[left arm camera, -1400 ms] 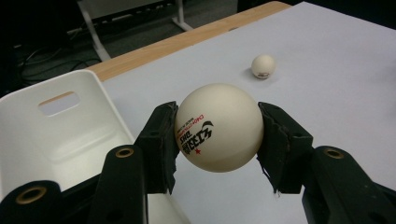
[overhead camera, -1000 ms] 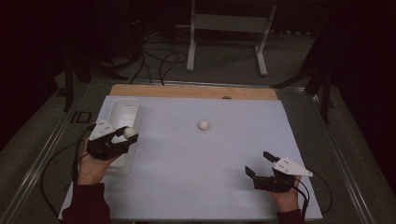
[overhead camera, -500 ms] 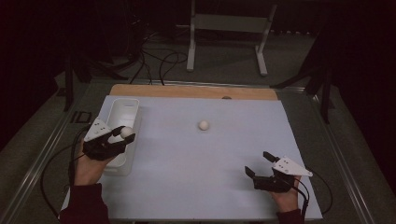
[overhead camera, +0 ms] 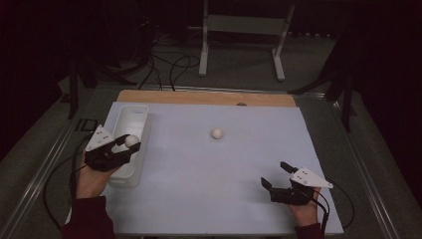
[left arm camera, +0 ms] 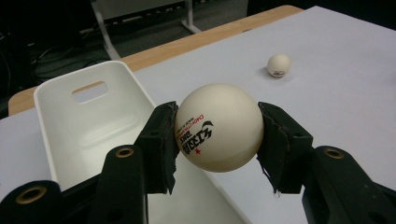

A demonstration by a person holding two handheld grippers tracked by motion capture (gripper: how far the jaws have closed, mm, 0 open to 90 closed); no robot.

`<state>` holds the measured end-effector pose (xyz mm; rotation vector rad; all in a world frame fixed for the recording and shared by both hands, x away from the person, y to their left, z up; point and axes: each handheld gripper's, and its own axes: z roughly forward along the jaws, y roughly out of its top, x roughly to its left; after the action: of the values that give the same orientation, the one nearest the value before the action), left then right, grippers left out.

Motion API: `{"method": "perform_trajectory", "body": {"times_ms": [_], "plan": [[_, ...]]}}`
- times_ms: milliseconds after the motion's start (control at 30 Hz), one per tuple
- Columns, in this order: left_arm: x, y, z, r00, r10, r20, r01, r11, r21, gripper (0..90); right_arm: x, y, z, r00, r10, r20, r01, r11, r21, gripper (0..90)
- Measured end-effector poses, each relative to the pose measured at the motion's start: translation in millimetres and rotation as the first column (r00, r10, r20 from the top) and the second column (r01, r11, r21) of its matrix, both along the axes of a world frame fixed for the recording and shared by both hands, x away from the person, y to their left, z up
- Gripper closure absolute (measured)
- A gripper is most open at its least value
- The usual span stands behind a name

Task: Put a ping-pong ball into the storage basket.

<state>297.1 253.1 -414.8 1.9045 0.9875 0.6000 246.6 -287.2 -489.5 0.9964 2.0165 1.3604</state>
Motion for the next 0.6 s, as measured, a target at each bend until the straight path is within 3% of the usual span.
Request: {"method": "perform_trajectory", "body": {"times_ms": [600], "plan": [[-1.1, 10.3, -1.0, 0.9989, 0.047, -0.003, -0.047, 0.9989, 0.009, 50.7, 0.2, 0.3, -0.3, 1.0, 0.001, -0.003, -0.001, 1.0, 0.0, 8.5]]}}
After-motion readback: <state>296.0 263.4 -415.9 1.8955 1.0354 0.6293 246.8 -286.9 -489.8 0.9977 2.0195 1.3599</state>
